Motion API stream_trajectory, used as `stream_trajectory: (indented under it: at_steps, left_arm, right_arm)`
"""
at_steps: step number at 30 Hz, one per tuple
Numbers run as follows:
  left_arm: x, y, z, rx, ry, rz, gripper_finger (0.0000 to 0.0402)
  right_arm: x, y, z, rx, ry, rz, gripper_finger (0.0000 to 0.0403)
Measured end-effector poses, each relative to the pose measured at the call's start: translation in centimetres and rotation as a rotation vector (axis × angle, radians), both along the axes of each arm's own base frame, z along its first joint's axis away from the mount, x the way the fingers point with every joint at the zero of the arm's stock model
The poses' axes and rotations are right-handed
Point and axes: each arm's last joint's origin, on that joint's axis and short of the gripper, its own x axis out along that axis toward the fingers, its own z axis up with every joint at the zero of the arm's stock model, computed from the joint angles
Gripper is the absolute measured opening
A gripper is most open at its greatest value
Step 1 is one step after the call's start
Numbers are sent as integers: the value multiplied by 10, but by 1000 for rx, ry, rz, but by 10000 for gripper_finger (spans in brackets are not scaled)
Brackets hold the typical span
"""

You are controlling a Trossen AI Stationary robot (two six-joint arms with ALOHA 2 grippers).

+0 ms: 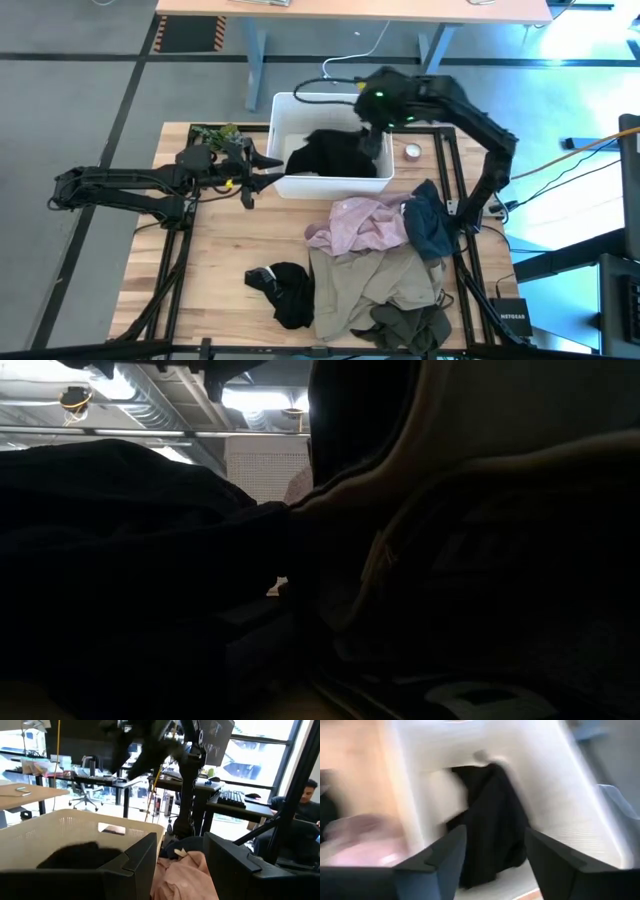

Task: Sort clothes
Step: Put the black underwear in the white bin

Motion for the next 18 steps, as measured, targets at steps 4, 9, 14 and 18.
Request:
stream_trajectory:
  at_steps: [4,9,14,18]
  left_arm:
    - [2,0,-3,-32,14,-2,157]
    - [11,1,-10,-69,49,-24,157]
    - [28,-2,-5,-29,37,-111,157]
    - [48,-19,12,35,135,-186,157]
  right_arm:
    - [-22,40,20,75,-42,107,241]
    - [-46,99,29,23,-67,226,243]
    - [-63,148,21,-113,-128,264,243]
    - [-72,184,-1,-171,-180,259,244]
